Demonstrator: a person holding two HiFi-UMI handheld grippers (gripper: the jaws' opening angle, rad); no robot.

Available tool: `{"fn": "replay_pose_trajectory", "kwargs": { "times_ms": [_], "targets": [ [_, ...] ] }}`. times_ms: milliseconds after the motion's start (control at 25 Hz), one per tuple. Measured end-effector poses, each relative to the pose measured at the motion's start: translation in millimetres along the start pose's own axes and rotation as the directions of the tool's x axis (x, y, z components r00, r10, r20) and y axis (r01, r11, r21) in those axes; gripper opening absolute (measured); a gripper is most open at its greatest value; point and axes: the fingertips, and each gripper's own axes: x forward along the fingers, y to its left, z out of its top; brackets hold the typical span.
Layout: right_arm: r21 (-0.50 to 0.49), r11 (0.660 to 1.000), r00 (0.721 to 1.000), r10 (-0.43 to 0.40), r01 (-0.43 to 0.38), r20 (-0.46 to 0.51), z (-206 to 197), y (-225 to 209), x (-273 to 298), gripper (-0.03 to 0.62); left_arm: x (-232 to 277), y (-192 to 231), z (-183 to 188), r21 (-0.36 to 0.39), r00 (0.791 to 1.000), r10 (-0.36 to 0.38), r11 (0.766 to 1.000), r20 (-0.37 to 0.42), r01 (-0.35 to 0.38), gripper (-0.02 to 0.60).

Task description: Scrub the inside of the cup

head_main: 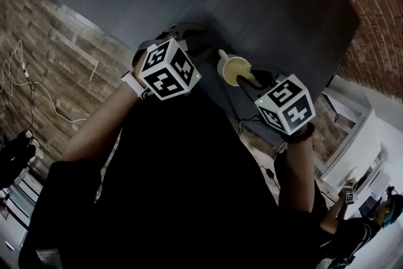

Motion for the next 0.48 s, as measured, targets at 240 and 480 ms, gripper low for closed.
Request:
{"fn": "replay_pose_trajectory", "kwargs": {
  "times_ms": [240,480],
  "targets": [
    [0.129,0.984,0.935,-0.162,0.127,0.316,37,8,-65,0.083,-13,15,-1,-0.015,0.999,0.043,0.999,0.009,-0.043,0.154],
    [0.260,0.931,0.716,-0.363,0.255,0.597,59,14,-106,0.083,-12,-1,12,0.022,0.999,0.027,0.999,0.023,-0.028,0.154]
  ]
}}
